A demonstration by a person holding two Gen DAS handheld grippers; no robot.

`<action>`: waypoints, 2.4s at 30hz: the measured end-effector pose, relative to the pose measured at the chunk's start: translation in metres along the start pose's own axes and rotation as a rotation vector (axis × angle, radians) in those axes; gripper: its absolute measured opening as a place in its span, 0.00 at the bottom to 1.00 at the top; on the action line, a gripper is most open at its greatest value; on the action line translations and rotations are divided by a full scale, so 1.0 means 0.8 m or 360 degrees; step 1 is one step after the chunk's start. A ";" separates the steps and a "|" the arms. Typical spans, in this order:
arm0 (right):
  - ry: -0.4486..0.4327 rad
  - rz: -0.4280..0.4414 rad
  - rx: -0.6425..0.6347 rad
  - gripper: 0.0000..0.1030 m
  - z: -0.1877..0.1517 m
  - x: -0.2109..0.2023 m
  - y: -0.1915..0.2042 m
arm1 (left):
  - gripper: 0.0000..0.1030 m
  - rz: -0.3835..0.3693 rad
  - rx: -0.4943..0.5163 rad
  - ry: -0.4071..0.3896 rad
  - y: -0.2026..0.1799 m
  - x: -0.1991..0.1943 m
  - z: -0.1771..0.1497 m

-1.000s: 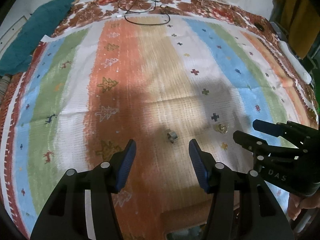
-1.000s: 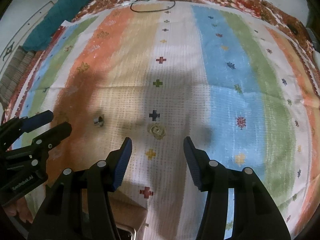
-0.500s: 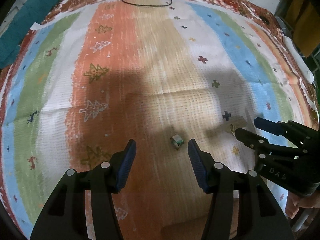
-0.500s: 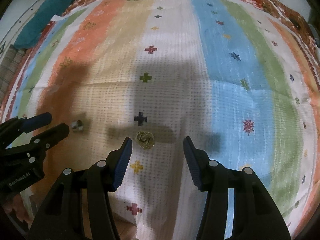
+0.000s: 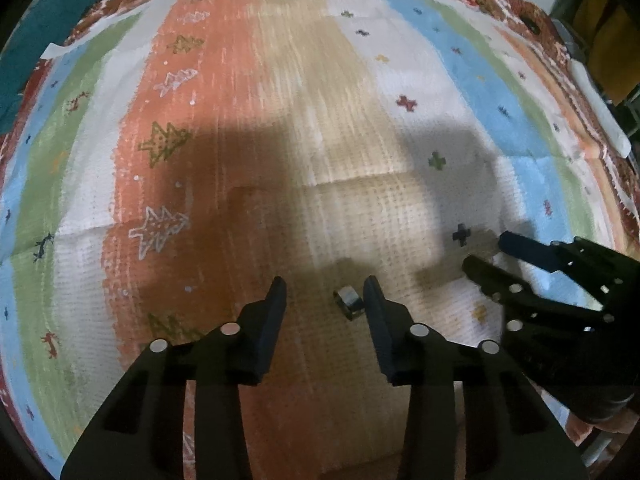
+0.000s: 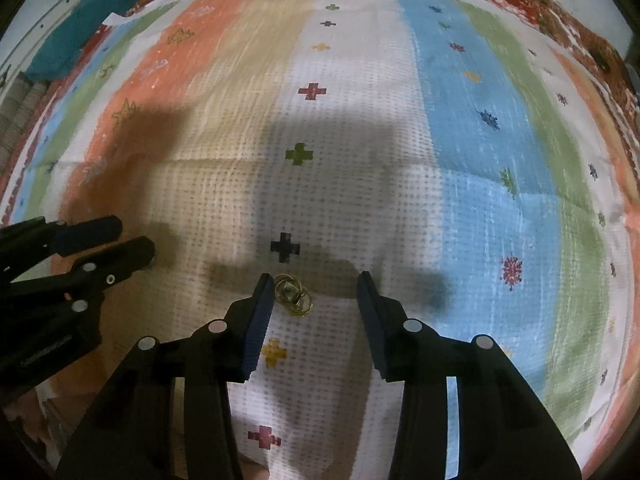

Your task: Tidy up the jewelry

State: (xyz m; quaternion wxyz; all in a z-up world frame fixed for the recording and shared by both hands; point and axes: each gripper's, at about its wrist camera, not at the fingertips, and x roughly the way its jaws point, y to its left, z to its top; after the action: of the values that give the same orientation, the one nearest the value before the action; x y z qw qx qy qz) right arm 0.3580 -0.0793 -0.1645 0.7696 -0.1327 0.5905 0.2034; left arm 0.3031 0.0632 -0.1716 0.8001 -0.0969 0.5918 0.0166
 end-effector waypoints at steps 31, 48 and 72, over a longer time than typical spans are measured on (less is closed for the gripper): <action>-0.0072 0.0012 0.0021 0.15 -0.010 -0.035 -0.008 | 0.08 0.0040 -0.0007 -0.0069 0.007 -0.027 -0.012; -0.0175 0.0046 0.0024 0.15 -0.032 -0.083 0.008 | 0.08 0.0064 0.0025 -0.0199 -0.010 -0.093 -0.045; -0.0321 0.0058 -0.0041 0.15 -0.074 -0.145 0.029 | 0.08 0.0080 0.0110 -0.0346 -0.036 -0.155 -0.094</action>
State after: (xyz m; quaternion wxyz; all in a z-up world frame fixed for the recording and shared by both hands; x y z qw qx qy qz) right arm 0.2713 -0.1028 -0.0680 0.8195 -0.1107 0.5098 0.2371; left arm 0.1994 0.0325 -0.0706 0.8617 -0.0519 0.5041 0.0267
